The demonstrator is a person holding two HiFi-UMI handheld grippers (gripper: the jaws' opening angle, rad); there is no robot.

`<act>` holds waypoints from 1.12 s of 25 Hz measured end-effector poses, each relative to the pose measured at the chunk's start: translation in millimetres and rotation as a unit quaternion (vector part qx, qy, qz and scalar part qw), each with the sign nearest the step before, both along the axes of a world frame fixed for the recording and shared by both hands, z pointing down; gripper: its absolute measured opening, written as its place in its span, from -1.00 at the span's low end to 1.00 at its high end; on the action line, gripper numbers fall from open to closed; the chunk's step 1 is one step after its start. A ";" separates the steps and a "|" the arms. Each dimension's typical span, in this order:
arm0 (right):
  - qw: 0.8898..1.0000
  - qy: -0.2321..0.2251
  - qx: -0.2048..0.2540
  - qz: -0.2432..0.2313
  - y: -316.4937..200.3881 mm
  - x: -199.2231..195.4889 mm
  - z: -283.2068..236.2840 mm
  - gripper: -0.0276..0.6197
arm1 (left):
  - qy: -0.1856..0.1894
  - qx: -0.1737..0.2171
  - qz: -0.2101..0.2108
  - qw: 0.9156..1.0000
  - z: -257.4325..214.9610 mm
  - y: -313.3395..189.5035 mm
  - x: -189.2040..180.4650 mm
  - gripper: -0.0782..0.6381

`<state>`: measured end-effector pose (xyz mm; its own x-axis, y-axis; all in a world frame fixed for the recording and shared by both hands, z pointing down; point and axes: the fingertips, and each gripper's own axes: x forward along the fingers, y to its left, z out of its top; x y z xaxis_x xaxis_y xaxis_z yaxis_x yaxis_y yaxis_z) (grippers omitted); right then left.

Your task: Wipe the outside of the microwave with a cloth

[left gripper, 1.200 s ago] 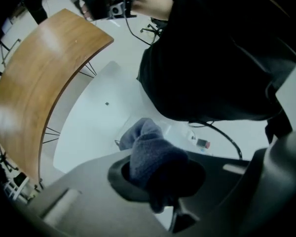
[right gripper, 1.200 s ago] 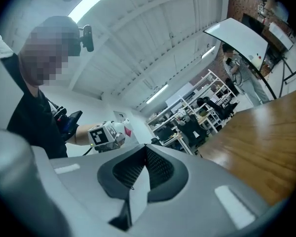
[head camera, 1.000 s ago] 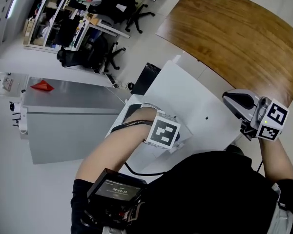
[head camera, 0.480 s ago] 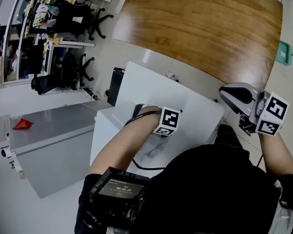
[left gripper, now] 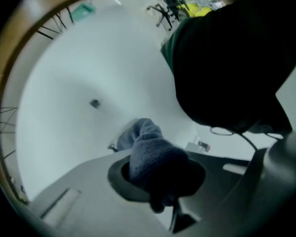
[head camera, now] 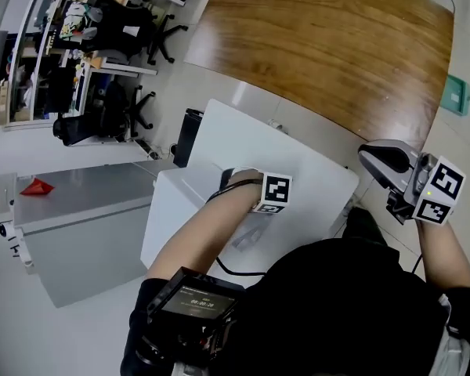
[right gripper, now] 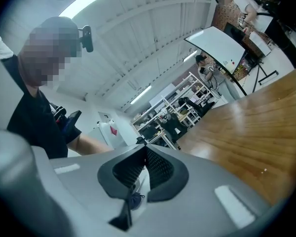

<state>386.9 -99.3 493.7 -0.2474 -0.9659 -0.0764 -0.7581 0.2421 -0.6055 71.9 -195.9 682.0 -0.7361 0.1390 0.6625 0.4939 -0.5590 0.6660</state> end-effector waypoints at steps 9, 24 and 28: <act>0.992 0.039 0.061 -0.105 -53.0 -110.2 -73.0 -0.90 | 0.442 0.076 -0.154 0.880 -194.6 -10.8 30.2 -0.62; 0.949 0.126 0.070 -0.281 43.6 -451.0 -160.4 -0.90 | 0.717 0.084 -0.483 0.496 -294.8 129.2 -296.0 -0.62; 0.942 0.153 0.078 -0.287 74.8 -470.6 -185.9 -0.90 | 0.724 0.036 -0.566 0.393 -304.5 171.4 -331.1 -0.62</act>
